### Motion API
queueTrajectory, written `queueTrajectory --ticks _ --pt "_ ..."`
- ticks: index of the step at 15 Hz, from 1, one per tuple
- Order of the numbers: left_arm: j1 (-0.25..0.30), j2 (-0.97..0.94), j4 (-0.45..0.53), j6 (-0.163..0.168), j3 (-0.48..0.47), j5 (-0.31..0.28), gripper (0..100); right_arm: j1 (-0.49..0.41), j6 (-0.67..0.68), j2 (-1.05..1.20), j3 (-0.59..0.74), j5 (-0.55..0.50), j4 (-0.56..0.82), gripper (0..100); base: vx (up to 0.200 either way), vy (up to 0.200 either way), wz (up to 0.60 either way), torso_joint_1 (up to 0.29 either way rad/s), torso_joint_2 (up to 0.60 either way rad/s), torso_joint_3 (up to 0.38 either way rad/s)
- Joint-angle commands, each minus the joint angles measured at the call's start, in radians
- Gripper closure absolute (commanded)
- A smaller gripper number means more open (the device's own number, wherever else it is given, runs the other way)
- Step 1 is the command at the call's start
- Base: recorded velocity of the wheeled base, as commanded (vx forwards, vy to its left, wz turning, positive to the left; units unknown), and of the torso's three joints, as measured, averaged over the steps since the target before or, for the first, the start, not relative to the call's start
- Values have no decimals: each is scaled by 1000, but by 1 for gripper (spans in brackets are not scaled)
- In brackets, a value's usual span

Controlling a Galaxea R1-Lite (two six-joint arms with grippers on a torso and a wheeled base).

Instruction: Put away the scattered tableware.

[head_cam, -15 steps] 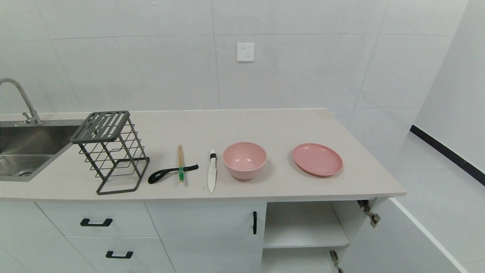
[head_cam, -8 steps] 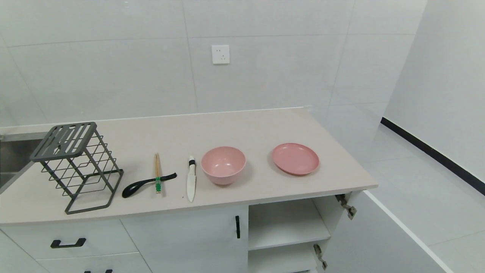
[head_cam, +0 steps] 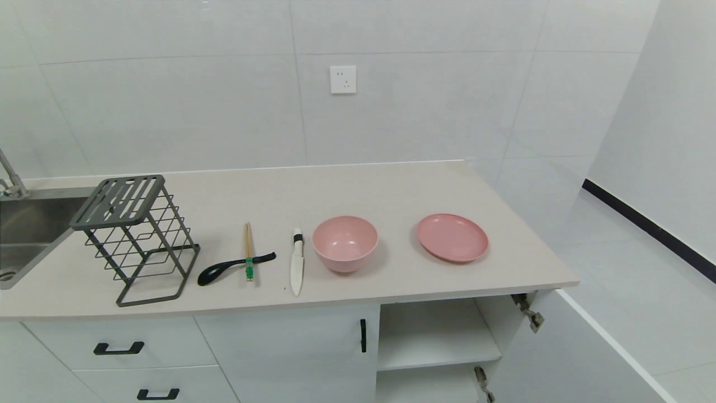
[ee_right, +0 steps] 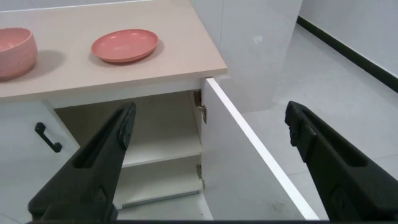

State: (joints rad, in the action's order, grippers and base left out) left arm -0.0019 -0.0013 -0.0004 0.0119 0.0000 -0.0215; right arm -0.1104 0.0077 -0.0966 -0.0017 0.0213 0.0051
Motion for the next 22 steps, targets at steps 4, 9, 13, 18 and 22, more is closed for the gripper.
queueTrajectory --ticks 4,9,13,18,22 --pt "0 1 -1 0 0 -2 0 2 0 -2 0 0 1 0 50 0 0 1 2 -1" --pt "0 1 -1 0 0 0 0 2 0 -2 0 0 1 0 120 0 0 -4 -1 2" --pt "0 1 -1 -1 0 0 0 2 0 -2 0 0 1 0 0 0 0 0 0 0" --pt "0 1 -1 -1 0 0 0 0 0 -2 0 0 1 0 0 0 0 167 -343 -165" --pt "0 1 -1 -1 0 0 0 0 -2 -2 0 0 1 0 0 0 0 19 -34 -17"
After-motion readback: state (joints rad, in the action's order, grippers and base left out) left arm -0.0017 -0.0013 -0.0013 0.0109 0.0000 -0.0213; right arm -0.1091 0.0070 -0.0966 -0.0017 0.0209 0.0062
